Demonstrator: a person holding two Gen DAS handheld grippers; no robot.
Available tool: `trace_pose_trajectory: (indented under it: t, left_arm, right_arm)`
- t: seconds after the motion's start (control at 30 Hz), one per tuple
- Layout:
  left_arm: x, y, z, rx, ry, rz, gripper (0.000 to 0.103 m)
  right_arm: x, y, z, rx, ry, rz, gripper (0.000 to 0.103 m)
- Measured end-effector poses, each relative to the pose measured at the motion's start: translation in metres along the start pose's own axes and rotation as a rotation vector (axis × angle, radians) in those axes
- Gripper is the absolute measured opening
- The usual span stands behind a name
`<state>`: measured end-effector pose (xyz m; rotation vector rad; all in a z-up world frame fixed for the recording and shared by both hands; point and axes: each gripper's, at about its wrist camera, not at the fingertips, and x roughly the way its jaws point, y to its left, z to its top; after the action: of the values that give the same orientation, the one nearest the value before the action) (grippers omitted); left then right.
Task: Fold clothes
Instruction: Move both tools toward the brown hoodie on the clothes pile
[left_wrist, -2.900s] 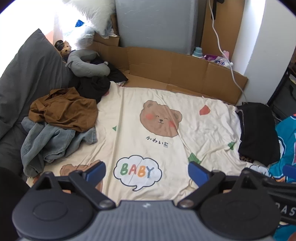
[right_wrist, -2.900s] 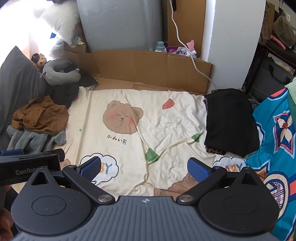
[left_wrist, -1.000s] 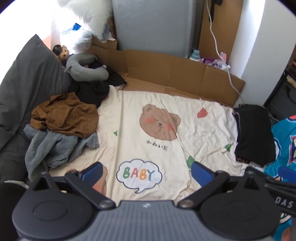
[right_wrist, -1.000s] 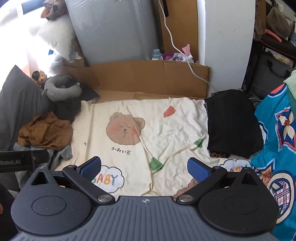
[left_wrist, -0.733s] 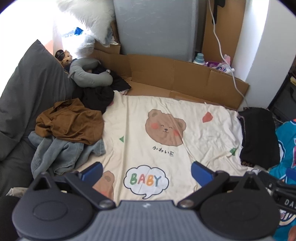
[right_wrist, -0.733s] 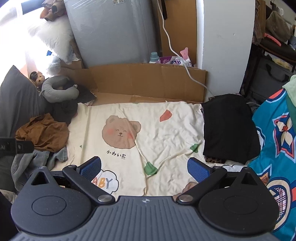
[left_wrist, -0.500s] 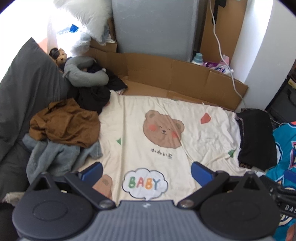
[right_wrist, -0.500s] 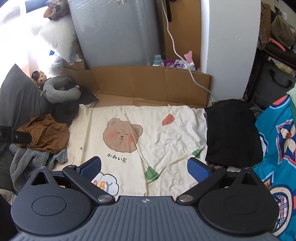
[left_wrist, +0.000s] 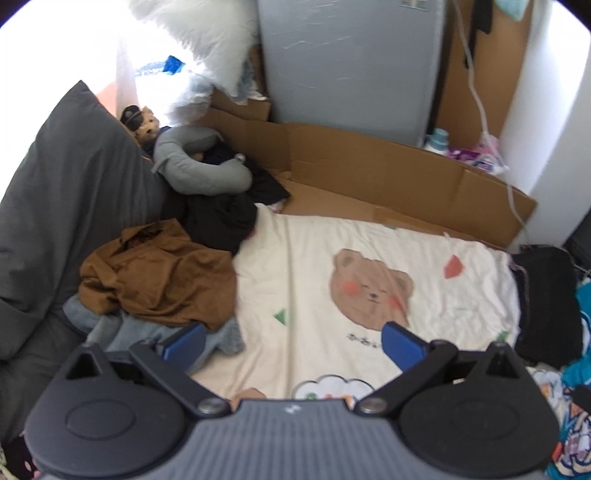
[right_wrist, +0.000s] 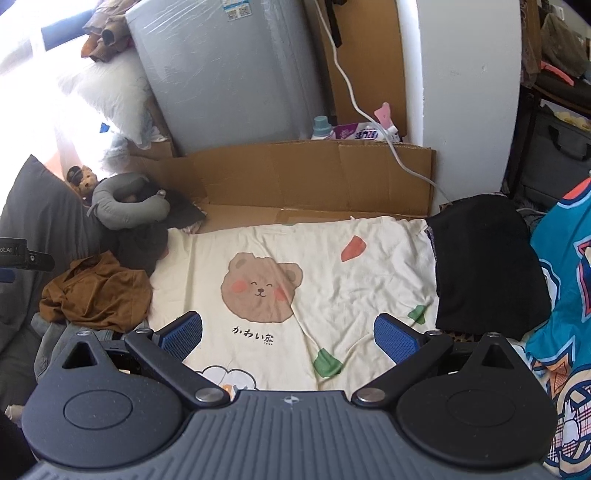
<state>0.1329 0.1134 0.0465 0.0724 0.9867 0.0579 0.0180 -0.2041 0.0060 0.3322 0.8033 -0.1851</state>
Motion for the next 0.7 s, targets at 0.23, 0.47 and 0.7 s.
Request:
trace_pose_trajectory:
  t: [0.23, 0.47, 0.7]
  left_arm:
    - [0.034, 0.035, 0.020, -0.010, 0.007, 0.037, 0.102]
    - [0.064, 0.060, 0.027, -0.024, 0.015, 0.038, 0.102]
    - [0.093, 0.102, 0.027, -0.093, 0.027, 0.067, 0.101]
  right_arm:
    - [0.006, 0.001, -0.001, -0.011, -0.015, -0.024, 0.102]
    - [0.017, -0.003, -0.003, -0.010, -0.024, -0.005, 0.101]
    - [0.036, -0.012, -0.007, 0.076, -0.055, 0.043, 0.101]
